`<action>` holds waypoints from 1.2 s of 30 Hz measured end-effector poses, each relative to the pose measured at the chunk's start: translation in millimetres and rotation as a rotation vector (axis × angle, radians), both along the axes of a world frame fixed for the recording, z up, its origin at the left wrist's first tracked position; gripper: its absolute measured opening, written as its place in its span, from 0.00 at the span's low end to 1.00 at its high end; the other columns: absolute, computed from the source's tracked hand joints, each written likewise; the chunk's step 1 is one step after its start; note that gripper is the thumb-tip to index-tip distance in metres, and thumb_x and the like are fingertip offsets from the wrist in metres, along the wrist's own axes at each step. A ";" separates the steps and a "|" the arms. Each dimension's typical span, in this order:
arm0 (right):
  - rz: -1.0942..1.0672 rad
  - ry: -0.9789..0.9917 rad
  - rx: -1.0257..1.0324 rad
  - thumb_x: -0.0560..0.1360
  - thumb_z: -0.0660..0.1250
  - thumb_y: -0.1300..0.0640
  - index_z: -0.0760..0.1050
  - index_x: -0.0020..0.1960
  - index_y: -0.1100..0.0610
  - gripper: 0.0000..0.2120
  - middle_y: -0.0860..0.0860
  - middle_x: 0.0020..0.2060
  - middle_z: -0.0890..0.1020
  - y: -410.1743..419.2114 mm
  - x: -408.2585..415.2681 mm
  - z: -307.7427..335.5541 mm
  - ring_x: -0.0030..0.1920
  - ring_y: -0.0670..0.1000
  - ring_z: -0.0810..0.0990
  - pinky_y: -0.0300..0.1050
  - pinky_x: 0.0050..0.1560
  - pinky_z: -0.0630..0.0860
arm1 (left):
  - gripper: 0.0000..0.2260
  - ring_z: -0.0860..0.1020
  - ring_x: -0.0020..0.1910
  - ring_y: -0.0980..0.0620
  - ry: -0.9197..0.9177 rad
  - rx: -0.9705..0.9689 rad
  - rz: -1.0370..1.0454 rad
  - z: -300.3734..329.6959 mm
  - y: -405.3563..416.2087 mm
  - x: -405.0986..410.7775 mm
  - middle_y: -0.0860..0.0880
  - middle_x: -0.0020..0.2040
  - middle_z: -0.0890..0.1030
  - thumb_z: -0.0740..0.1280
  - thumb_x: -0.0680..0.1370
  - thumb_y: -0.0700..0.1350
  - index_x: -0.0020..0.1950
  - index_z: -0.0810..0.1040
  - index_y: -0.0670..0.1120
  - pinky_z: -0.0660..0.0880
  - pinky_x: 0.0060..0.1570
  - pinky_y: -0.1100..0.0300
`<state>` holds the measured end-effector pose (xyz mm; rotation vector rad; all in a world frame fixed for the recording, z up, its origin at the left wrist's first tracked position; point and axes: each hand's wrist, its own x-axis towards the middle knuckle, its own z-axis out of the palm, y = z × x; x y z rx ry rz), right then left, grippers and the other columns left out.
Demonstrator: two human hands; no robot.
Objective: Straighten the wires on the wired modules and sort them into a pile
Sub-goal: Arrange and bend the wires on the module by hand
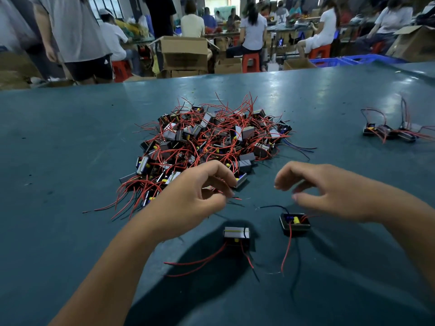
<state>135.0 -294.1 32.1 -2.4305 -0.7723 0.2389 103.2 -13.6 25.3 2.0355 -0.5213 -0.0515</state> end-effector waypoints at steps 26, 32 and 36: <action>-0.318 0.215 0.459 0.71 0.75 0.51 0.80 0.46 0.54 0.09 0.50 0.35 0.86 35.5 -4.3 -27.9 0.35 0.48 0.80 0.52 0.42 0.76 | 0.14 0.78 0.45 0.42 0.480 -0.589 0.119 -38.5 -45.0 1.8 0.39 0.47 0.77 0.72 0.77 0.41 0.58 0.76 0.35 0.81 0.44 0.57; -0.314 0.257 0.534 0.72 0.74 0.48 0.79 0.50 0.55 0.13 0.51 0.36 0.85 39.8 -6.9 -31.1 0.35 0.47 0.80 0.43 0.38 0.76 | 0.11 0.82 0.36 0.49 0.346 -0.433 0.132 -43.7 -49.1 0.6 0.40 0.42 0.80 0.71 0.78 0.42 0.57 0.75 0.39 0.81 0.37 0.57; -0.284 0.266 0.520 0.67 0.73 0.41 0.79 0.51 0.53 0.19 0.54 0.40 0.85 43.7 -12.0 -30.6 0.39 0.50 0.81 0.49 0.43 0.76 | 0.11 0.80 0.30 0.48 0.249 -0.391 0.160 -47.6 -52.9 1.2 0.47 0.32 0.78 0.72 0.78 0.39 0.55 0.72 0.40 0.80 0.31 0.58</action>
